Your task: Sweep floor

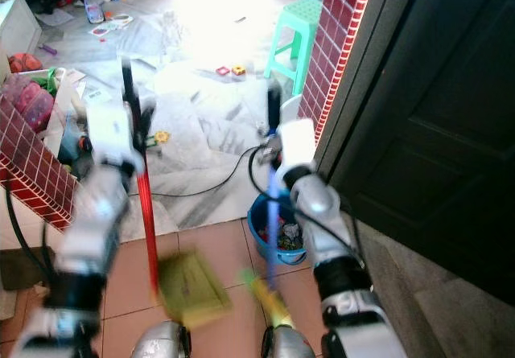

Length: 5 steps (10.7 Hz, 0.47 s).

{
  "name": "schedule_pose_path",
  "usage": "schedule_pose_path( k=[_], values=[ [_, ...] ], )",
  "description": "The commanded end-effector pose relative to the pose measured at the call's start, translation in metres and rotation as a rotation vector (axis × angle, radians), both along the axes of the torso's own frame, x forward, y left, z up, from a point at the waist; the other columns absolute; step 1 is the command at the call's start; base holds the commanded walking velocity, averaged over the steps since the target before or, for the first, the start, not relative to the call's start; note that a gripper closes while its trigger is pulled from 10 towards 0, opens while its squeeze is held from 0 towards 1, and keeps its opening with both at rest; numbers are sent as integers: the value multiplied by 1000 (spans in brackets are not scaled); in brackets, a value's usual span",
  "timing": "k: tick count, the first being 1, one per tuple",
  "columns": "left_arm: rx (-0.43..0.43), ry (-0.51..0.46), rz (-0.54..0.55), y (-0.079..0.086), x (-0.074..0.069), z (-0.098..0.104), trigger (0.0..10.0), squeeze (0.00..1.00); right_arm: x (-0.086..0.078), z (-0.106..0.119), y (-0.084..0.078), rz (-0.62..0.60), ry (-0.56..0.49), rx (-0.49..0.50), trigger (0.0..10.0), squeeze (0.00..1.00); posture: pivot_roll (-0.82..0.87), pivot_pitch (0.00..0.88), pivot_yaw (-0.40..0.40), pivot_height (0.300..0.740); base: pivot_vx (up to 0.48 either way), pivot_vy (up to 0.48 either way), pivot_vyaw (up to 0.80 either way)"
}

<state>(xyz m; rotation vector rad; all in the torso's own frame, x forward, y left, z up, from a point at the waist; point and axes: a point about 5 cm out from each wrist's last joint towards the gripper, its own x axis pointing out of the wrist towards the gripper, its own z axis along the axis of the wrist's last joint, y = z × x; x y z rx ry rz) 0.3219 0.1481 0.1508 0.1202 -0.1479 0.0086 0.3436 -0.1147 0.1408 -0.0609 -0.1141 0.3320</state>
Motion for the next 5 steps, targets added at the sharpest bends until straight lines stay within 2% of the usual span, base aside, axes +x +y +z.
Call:
schedule_pose_path(
  k=[1,3,5],
  values=[
    [-13,-64,27,3,-1,11,10000,0,3,17,-5,-25,-85,-31,10000,0,-62,62,-24,740,0,0,0],
    [-37,-37,83,7,-6,0,10000,0,4,21,-10,-66,-136,-94,10000,0,-61,58,-24,740,0,0,0],
    [-72,-16,61,4,-9,-5,10000,0,4,23,-12,-93,-155,-111,10000,0,-63,56,-25,740,0,0,0]
  ],
)
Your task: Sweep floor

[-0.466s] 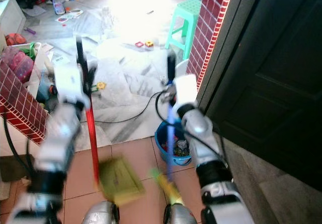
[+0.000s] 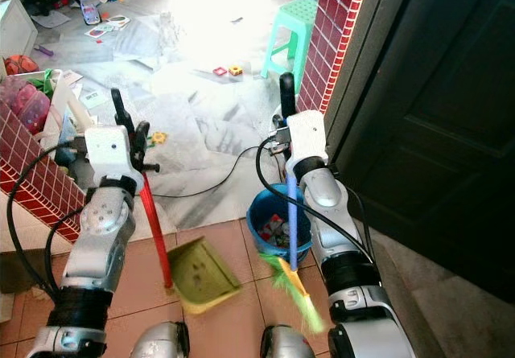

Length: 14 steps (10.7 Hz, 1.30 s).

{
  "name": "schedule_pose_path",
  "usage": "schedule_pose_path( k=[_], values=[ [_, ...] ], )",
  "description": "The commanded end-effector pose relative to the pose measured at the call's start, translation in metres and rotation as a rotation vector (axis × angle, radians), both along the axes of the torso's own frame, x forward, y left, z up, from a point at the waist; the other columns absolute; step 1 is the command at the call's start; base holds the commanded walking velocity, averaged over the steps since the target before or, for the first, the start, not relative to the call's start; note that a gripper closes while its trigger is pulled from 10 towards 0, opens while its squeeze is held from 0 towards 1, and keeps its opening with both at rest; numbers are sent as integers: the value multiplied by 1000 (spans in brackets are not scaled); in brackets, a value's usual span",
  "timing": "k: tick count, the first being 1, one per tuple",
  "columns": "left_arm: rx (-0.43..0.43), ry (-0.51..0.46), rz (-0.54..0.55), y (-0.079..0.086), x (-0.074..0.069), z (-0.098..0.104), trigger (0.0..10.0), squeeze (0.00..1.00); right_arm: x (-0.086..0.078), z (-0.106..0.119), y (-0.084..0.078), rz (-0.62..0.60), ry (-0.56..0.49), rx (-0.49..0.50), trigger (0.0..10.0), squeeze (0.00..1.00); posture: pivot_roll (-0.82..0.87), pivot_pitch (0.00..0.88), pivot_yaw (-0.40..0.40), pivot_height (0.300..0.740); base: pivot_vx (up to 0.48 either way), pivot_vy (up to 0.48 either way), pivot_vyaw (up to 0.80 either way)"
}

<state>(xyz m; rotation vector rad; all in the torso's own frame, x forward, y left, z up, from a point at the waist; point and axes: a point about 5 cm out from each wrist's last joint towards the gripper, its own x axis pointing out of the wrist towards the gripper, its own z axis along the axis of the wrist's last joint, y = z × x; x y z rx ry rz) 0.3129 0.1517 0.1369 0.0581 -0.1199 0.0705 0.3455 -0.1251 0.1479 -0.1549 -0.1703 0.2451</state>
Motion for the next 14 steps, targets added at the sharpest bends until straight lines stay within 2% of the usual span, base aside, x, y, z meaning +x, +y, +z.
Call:
schedule_pose_path(
  k=[1,3,5,11,14],
  values=[
    [-28,-21,0,-1,-2,4,10000,0,2,14,0,10,-58,-5,10000,0,-66,58,-27,740,0,0,0],
    [-21,-15,-2,-4,-2,1,10000,0,-2,10,6,32,-53,-37,10000,0,-65,65,-29,740,0,127,0],
    [-27,-14,-12,-9,-3,2,10000,0,-7,7,13,63,-60,-58,10000,0,-65,72,-26,740,0,276,800],
    [-15,-1,-25,-13,-3,0,10000,0,-8,7,15,65,-60,-55,10000,0,-58,77,-22,740,0,448,800],
    [-17,5,-30,-15,-1,1,10000,0,-7,6,16,62,-56,-46,10000,0,-59,72,-20,740,0,480,0]
  ],
)
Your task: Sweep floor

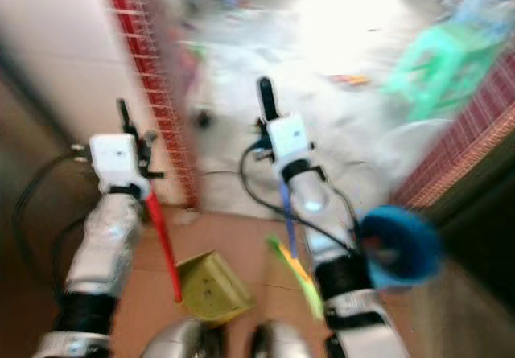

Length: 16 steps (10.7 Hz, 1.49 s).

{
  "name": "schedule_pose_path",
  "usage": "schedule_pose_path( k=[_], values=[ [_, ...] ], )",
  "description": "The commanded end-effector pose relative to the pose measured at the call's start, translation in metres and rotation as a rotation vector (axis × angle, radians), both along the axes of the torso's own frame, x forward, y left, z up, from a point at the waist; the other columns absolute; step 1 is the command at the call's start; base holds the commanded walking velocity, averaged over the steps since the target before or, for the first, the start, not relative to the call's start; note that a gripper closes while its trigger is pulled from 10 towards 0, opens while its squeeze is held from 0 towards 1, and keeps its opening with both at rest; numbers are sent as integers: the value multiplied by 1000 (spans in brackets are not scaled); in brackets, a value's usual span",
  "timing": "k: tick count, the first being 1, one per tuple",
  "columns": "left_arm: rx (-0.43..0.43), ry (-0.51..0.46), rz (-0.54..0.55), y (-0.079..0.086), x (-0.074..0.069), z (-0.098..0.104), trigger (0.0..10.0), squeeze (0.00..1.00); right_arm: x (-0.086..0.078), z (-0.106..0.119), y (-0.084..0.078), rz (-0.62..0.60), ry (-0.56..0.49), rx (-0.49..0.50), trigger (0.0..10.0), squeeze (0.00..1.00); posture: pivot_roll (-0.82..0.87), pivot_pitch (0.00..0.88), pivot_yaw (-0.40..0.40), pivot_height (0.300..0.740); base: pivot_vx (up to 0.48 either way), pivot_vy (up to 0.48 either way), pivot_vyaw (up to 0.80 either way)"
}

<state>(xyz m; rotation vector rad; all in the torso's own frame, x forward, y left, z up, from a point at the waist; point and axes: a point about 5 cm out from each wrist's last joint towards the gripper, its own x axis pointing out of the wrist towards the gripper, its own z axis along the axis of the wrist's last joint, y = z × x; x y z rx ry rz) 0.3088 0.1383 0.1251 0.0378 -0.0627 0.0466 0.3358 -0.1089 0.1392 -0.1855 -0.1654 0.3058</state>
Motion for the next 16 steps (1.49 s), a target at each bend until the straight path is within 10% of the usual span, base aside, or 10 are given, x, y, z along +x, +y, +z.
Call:
schedule_pose_path(
  k=[1,14,16],
  values=[
    [-4,-40,-7,-3,3,11,10000,0,3,15,0,5,-62,-7,10000,0,-59,69,-19,740,0,480,0],
    [-18,-19,-56,-10,-3,10,10000,0,3,21,4,13,-100,11,10000,0,-46,65,-5,740,0,33,294],
    [17,60,-14,-1,-3,-5,10000,0,10,58,4,31,-228,12,10000,0,-46,71,1,740,0,0,0]
  ],
)
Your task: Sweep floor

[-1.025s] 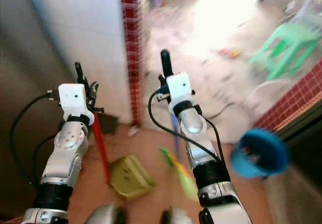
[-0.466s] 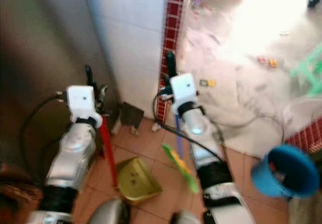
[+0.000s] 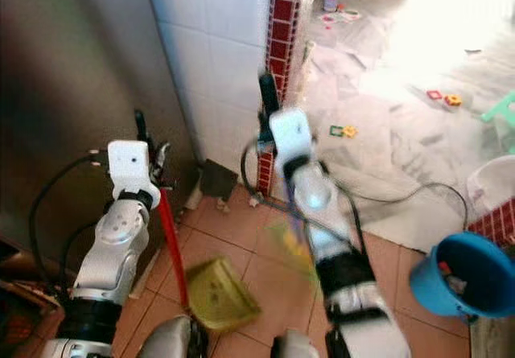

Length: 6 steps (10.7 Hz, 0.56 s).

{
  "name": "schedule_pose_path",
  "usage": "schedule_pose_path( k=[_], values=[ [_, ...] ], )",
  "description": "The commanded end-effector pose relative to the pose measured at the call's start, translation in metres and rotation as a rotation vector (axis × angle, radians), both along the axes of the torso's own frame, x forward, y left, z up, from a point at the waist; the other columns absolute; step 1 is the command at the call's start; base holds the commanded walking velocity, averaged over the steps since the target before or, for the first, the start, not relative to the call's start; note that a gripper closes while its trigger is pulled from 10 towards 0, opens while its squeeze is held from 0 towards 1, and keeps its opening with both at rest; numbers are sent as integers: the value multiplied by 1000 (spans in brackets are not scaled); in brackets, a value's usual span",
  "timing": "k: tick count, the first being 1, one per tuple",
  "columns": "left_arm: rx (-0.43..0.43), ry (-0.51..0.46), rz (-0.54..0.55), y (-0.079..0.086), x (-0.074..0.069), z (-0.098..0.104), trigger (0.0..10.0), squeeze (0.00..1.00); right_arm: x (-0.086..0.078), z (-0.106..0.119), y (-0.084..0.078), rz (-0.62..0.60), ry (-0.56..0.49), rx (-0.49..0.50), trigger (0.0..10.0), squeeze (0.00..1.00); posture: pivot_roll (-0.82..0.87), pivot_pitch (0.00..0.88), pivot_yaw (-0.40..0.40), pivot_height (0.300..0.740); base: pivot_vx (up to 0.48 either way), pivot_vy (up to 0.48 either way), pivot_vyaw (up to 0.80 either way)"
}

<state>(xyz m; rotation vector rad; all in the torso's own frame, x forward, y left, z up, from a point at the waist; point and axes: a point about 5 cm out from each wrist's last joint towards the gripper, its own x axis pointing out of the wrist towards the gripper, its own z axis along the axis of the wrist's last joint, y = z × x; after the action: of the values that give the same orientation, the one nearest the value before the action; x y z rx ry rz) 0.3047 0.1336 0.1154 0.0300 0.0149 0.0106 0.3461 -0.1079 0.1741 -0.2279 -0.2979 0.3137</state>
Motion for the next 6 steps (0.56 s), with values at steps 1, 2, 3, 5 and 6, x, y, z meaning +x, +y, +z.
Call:
schedule_pose_path(
  k=[1,2,3,5,6],
  values=[
    [5,-20,36,11,1,3,10000,0,2,30,3,40,-116,28,10000,0,-46,71,1,740,0,0,0],
    [11,-28,33,11,1,6,10000,0,2,28,2,38,-115,18,10000,0,-39,69,-5,740,0,0,0],
    [10,-32,42,11,1,7,10000,0,0,26,5,53,-112,17,10000,0,-35,69,-7,740,0,0,800],
    [-4,-23,45,11,0,5,10000,0,-3,23,10,69,-108,16,10000,0,-32,69,-6,740,264,0,800],
    [-4,-30,22,8,-1,6,10000,0,-4,18,12,76,-100,18,10000,0,-29,68,-6,740,289,0,0]
  ],
)
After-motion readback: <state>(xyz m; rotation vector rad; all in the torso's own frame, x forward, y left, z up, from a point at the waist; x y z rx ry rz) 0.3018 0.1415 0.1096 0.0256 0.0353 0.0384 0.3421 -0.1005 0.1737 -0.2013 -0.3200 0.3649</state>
